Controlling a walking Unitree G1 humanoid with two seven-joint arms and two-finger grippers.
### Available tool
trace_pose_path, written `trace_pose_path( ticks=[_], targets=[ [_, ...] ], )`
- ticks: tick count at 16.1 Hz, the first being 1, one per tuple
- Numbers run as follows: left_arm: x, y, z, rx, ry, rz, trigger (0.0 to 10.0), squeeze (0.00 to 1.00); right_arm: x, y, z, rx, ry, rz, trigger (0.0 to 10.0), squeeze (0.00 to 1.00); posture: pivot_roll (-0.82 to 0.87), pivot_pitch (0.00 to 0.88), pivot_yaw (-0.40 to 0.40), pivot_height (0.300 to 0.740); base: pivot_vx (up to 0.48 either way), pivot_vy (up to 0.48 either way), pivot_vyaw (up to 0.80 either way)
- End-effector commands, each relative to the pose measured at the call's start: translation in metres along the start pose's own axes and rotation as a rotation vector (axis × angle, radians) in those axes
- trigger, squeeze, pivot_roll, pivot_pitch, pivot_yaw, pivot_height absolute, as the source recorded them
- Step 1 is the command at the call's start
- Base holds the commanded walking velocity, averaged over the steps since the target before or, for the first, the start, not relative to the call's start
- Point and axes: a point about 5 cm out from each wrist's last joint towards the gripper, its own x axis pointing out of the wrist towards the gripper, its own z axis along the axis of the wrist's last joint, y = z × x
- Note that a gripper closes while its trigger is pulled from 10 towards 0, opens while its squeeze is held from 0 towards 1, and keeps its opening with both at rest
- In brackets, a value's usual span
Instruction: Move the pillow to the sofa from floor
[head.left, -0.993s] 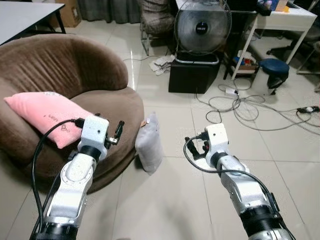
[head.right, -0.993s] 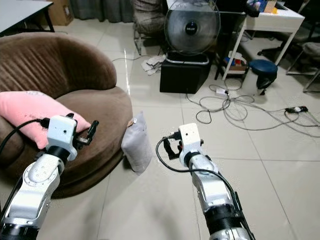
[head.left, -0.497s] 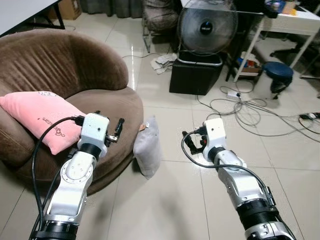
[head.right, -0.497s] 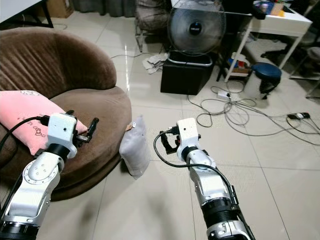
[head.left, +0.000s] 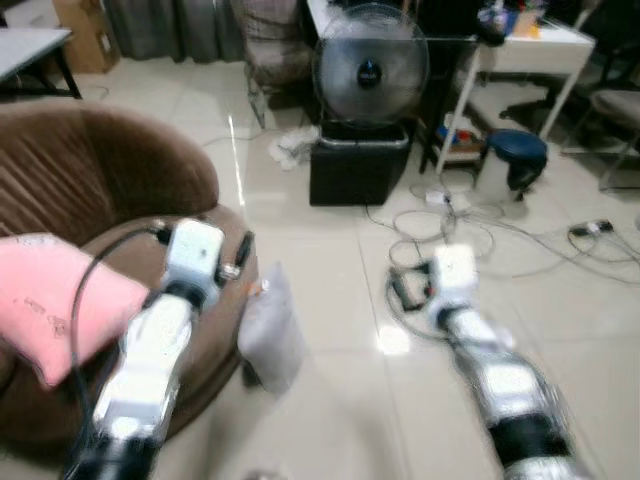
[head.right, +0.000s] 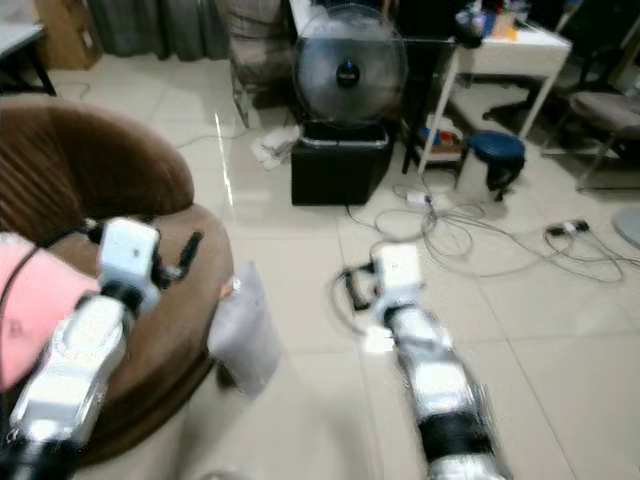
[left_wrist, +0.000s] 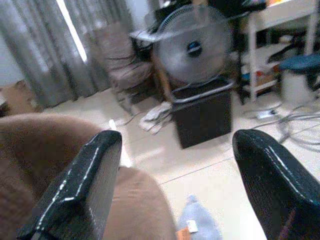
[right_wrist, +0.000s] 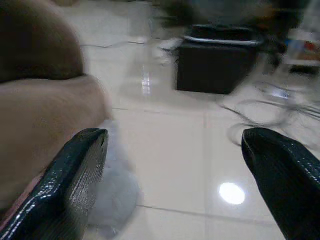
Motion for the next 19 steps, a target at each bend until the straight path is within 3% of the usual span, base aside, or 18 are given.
trace_pose_path(
  ticks=[1,7,19],
  targets=[
    [0.002,-0.007,0.002,-0.008,-0.01,-0.03,10.0,0.0,-0.004,-0.015,0.0,-0.015,-0.001,-0.047,10.0,0.0,0.12,0.0,-0.004,0.74,0.416,0.0,0.0],
    [-0.009,-0.008,-0.006,-0.008,0.005,-0.017,10.0,0.0,-0.004,-0.013,-0.003,-0.001,0.01,-0.07,10.0,0.0,0.14,0.0,-0.02,0.74,0.419,0.0,0.0],
    [-0.004,-0.009,-0.002,0.012,-0.006,-0.038,10.0,0.0,-0.003,-0.01,-0.004,0.015,0.014,-0.088,10.0,0.0,0.16,0.0,-0.003,0.74,0.431,0.0,0.0]
  ],
)
